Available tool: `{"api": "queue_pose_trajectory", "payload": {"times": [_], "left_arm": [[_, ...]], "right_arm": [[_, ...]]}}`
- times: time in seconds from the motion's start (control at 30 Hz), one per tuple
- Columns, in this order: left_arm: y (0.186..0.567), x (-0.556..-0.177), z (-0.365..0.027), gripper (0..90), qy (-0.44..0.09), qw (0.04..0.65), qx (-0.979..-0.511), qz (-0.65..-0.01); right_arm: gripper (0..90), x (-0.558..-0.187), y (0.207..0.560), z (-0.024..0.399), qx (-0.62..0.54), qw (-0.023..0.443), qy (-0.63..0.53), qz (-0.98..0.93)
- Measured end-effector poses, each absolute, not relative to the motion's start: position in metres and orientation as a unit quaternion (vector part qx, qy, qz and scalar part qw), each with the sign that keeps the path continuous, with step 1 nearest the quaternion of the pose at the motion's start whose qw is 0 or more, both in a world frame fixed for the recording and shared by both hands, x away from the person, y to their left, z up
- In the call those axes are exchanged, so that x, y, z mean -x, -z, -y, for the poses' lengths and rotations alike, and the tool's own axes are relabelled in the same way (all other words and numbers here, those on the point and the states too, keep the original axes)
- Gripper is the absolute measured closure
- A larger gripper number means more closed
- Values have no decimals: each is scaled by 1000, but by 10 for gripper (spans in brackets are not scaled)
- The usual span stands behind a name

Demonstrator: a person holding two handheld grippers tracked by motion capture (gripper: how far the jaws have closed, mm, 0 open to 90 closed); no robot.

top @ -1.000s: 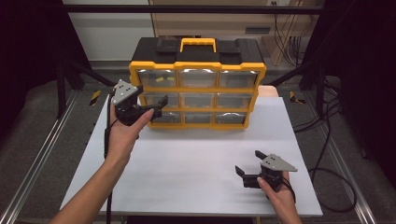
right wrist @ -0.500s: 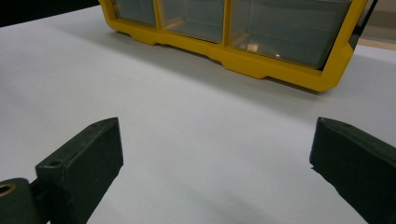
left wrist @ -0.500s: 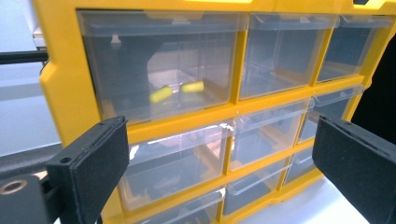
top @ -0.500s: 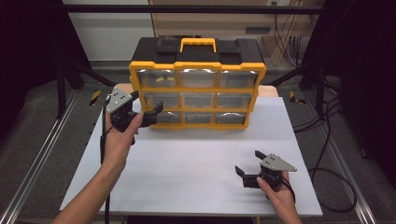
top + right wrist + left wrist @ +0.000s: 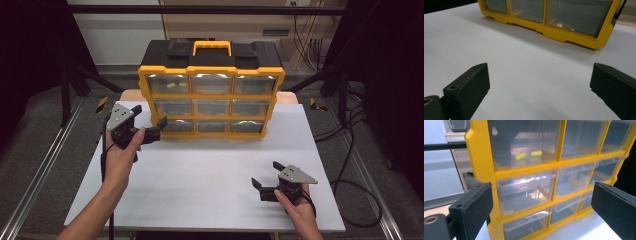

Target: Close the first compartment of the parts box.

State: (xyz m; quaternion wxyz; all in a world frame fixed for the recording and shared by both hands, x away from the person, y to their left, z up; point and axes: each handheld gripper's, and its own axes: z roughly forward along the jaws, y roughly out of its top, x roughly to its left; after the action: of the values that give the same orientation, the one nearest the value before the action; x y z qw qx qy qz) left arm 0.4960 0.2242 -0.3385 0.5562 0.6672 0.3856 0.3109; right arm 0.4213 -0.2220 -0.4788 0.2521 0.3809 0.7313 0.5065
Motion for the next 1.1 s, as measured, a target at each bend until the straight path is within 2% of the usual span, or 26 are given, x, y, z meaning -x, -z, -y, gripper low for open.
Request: {"api": "queue_pose_trajectory", "payload": {"times": [1.1], "left_arm": [[381, -467, -258, 40, -311, 576, -651, -385]], "right_arm": [[32, -422, 479, 221, -385, 250, -505, -731]]}}
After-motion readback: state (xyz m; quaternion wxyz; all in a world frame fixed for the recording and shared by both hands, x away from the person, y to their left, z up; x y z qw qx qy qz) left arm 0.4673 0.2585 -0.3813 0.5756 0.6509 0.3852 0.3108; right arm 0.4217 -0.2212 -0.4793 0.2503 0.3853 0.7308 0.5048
